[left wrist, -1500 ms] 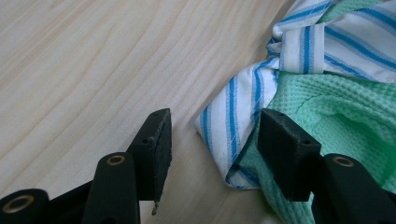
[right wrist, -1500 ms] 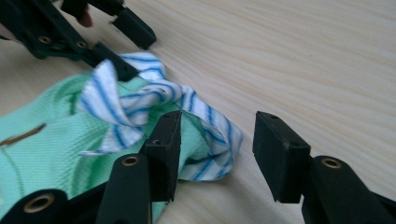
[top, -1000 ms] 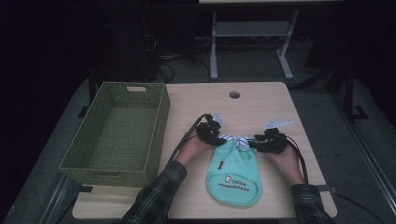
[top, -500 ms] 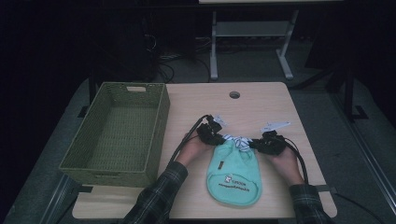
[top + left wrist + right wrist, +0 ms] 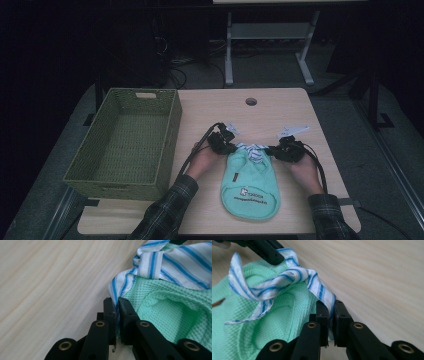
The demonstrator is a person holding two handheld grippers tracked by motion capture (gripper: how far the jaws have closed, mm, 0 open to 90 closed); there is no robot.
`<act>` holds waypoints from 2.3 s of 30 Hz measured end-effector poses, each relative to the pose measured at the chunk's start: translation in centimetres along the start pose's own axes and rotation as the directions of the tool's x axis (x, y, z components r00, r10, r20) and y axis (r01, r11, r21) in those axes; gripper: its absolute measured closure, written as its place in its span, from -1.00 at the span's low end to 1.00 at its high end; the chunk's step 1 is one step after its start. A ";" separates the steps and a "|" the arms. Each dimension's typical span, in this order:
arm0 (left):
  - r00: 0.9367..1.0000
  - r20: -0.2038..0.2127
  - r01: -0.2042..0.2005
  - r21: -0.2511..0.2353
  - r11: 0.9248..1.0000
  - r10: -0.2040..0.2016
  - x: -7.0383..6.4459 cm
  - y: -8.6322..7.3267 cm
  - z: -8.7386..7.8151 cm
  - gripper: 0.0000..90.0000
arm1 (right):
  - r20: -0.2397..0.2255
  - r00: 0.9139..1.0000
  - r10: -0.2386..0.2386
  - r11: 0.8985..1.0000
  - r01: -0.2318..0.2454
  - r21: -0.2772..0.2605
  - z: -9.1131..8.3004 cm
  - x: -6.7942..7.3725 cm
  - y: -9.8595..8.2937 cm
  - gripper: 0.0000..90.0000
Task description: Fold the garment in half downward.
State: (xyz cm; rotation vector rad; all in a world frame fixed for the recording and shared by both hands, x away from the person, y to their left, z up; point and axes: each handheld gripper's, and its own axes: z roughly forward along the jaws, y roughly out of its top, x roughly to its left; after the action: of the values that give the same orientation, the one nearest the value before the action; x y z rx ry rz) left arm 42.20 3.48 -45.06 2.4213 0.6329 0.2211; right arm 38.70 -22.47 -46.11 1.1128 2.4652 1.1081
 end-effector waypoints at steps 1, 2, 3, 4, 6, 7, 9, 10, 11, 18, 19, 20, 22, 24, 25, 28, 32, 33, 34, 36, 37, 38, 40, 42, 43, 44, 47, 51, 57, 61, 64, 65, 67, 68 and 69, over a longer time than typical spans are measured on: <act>1.000 -0.008 0.000 -0.009 1.000 0.000 0.1 0.0 -0.3 0.90 | -0.001 1.000 -0.005 1.000 0.005 -0.003 0.0 0.0 0.2 0.88; 1.000 -0.013 0.003 -0.017 1.000 -0.003 0.1 0.0 -0.5 0.90 | -0.003 1.000 -0.007 1.000 0.006 -0.008 -0.1 0.0 0.5 0.88; 1.000 -0.021 -0.001 -0.024 1.000 0.000 0.1 0.1 -0.8 0.90 | -0.003 1.000 -0.007 1.000 0.007 -0.009 -0.2 0.0 0.6 0.88; 1.000 -0.027 -0.003 -0.032 0.999 0.002 0.1 0.1 -1.0 0.90 | -0.008 1.000 -0.005 1.000 0.005 -0.018 -0.2 0.0 0.8 0.88; 0.999 -0.041 -0.013 -0.045 0.999 0.011 0.1 0.2 -1.6 0.90 | -0.007 1.000 -0.008 1.000 0.008 -0.024 -0.4 0.0 1.1 0.88; 0.999 -0.047 -0.017 -0.050 0.999 0.015 0.1 0.3 -1.9 0.90 | -0.005 1.000 -0.018 0.999 0.018 -0.031 -0.5 0.0 1.3 0.88; 0.998 -0.061 -0.025 -0.068 0.997 0.021 0.0 0.5 -2.4 0.90 | -0.008 1.000 -0.021 0.999 0.020 -0.038 -0.9 0.1 1.7 0.88; 0.998 -0.065 -0.032 -0.071 0.997 0.027 0.0 0.6 -2.5 0.90 | -0.001 0.999 -0.032 0.999 0.032 -0.043 -1.0 0.1 1.9 0.88; 0.997 -0.070 -0.032 -0.081 0.996 0.026 -0.1 0.6 -2.8 0.90 | -0.001 1.000 -0.031 0.999 0.031 -0.044 -1.2 0.2 2.0 0.88; 0.996 -0.085 -0.049 -0.113 0.992 0.039 -0.2 1.5 -4.5 0.90 | 0.005 0.998 -0.056 0.996 0.056 -0.070 -2.7 0.3 3.5 0.88; 0.996 -0.086 -0.048 -0.119 0.992 0.038 -0.2 1.6 -4.8 0.90 | 0.004 0.998 -0.056 0.996 0.057 -0.072 -2.8 0.4 3.6 0.88; 0.995 -0.087 -0.052 -0.123 0.991 0.041 -0.3 1.8 -5.1 0.90 | 0.005 0.998 -0.057 0.996 0.057 -0.075 -3.1 0.5 3.8 0.88; 0.995 -0.093 -0.058 -0.127 0.990 0.047 -0.4 2.0 -5.7 0.90 | 0.005 0.997 -0.073 0.993 0.073 -0.088 -3.6 0.6 4.2 0.88; 0.994 -0.093 -0.061 -0.131 0.989 0.049 -0.4 2.3 -6.2 0.89 | 0.001 0.997 -0.077 0.993 0.077 -0.093 -4.1 0.7 4.5 0.88; 0.994 -0.094 -0.070 -0.127 0.989 0.059 -0.6 2.5 -6.6 0.89 | 0.002 0.997 -0.081 0.992 0.081 -0.094 -4.3 0.8 4.7 0.88; 0.992 -0.104 -0.084 -0.132 0.988 0.070 -0.8 2.8 -7.4 0.89 | 0.008 0.995 -0.101 0.990 0.102 -0.093 -5.0 1.2 5.4 0.88; 0.988 -0.132 -0.103 -0.154 0.983 0.082 -0.9 3.7 -8.7 0.89 | 0.020 0.993 -0.116 0.987 0.117 -0.112 -6.1 1.6 6.5 0.88; 0.987 -0.142 -0.104 -0.166 0.981 0.081 -0.8 4.0 -9.1 0.89 | 0.027 0.992 -0.123 0.985 0.126 -0.120 -6.4 1.7 6.8 0.88; 0.986 -0.145 -0.106 -0.172 0.979 0.082 -0.8 4.1 -9.3 0.89 | 0.035 0.991 -0.130 0.983 0.133 -0.127 -6.7 1.7 7.2 0.88; 0.984 -0.157 -0.114 -0.183 0.976 0.086 -0.8 4.2 -9.5 0.88 | 0.042 0.990 -0.135 0.981 0.140 -0.137 -7.0 1.8 7.5 0.88; 0.982 -0.164 -0.119 -0.183 0.976 0.089 -0.9 4.0 -9.3 0.88 | 0.046 0.990 -0.136 0.980 0.141 -0.140 -7.0 1.8 7.5 0.88; 0.982 -0.164 -0.120 -0.185 0.975 0.090 -0.9 3.8 -9.1 0.88 | 0.047 0.990 -0.136 0.980 0.141 -0.143 -6.7 1.8 7.3 0.88; 0.982 -0.165 -0.125 -0.190 0.974 0.094 -0.9 3.1 -8.4 0.87 | 0.053 0.990 -0.134 0.980 0.140 -0.144 -6.1 1.9 6.8 0.87; 0.984 -0.155 -0.119 -0.181 0.976 0.091 -0.9 2.3 -7.6 0.87 | 0.048 0.991 -0.124 0.980 0.130 -0.151 -5.2 2.0 5.8 0.88; 0.984 -0.152 -0.119 -0.181 0.976 0.092 -0.9 2.1 -7.4 0.87 | 0.046 0.992 -0.118 0.980 0.124 -0.153 -4.8 2.1 5.3 0.87; 0.985 -0.149 -0.117 -0.179 0.977 0.091 -1.0 1.9 -7.2 0.87 | 0.048 0.991 -0.124 0.980 0.130 -0.151 -4.6 2.0 5.0 0.87; 0.986 -0.139 -0.122 -0.194 0.973 0.095 -1.3 1.3 -6.9 0.86 | 0.041 0.992 -0.116 0.981 0.121 -0.153 -4.0 2.3 4.0 0.87; 0.982 -0.146 -0.151 -0.213 0.965 0.121 -2.1 0.6 -7.0 0.85 | 0.039 0.993 -0.114 0.978 0.119 -0.172 -3.9 2.7 3.0 0.86; 0.981 -0.138 -0.168 -0.240 0.956 0.138 -3.1 -0.3 -7.5 0.82 | 0.046 0.991 -0.126 0.973 0.133 -0.187 -4.3 3.3 2.1 0.82; 0.979 -0.130 -0.184 -0.235 0.954 0.157 -3.6 -0.8 -7.6 0.78 | 0.041 0.990 -0.137 0.972 0.143 -0.189 -4.5 3.6 1.8 0.81; 0.982 -0.111 -0.174 -0.237 0.956 0.151 -3.9 -1.3 -7.7 0.78 | 0.037 0.989 -0.141 0.972 0.145 -0.185 -4.5 3.8 1.4 0.80; 0.982 -0.106 -0.177 -0.235 0.956 0.156 -3.9 -1.4 -7.7 0.78 | 0.038 0.989 -0.146 0.970 0.151 -0.189 -4.5 3.9 1.3 0.80; 0.983 -0.096 -0.172 -0.235 0.957 0.153 -4.0 -1.7 -7.7 0.78 | 0.033 0.989 -0.143 0.972 0.147 -0.185 -4.5 4.0 1.0 0.80; 0.984 -0.091 -0.171 -0.237 0.956 0.153 -4.0 -1.8 -7.8 0.78 | 0.037 0.987 -0.155 0.970 0.159 -0.185 -4.4 4.0 0.9 0.80; 0.984 -0.083 -0.171 -0.231 0.958 0.155 -4.1 -1.9 -7.8 0.78 | 0.038 0.987 -0.157 0.970 0.161 -0.183 -4.5 4.0 0.8 0.81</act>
State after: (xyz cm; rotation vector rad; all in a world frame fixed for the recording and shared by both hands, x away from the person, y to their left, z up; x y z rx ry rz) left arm 35.56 6.90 -40.03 2.2411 0.4078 0.4209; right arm 34.34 -21.70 -42.02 0.8535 2.3294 1.2389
